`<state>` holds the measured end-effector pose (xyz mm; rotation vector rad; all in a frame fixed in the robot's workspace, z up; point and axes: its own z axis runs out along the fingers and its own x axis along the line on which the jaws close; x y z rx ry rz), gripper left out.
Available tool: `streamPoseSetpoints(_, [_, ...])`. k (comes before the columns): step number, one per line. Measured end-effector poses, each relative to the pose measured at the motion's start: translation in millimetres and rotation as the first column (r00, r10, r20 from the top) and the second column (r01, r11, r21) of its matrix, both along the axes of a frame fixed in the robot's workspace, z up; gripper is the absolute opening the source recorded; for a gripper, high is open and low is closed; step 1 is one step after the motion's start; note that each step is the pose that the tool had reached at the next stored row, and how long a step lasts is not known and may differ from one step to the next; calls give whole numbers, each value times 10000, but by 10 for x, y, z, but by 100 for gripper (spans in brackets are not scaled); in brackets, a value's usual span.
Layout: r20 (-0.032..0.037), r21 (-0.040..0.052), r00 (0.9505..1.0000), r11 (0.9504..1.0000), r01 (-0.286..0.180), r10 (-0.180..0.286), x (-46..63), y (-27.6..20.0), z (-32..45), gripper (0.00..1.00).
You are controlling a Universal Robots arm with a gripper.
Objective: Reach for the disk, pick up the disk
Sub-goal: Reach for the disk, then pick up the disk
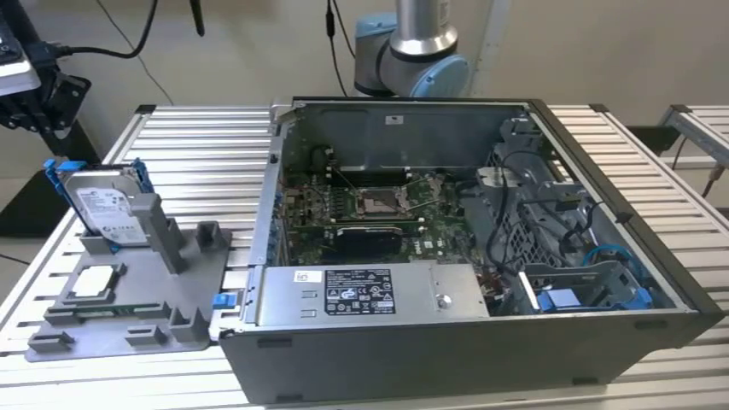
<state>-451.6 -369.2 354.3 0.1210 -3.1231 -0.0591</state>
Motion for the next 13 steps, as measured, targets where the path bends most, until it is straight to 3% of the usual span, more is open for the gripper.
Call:
streamPoseSetpoints(3, [1, 1, 9986, 9986, -538, 538, -1, 0, -1, 0])
streamPoseSetpoints(7, [1, 0, 9922, 9922, -1249, 1249, 0, 0, -1, 0])
streamPoseSetpoints(13, [39, -7, 9730, 9730, -2308, 2308, 0, 0, -1, 0])
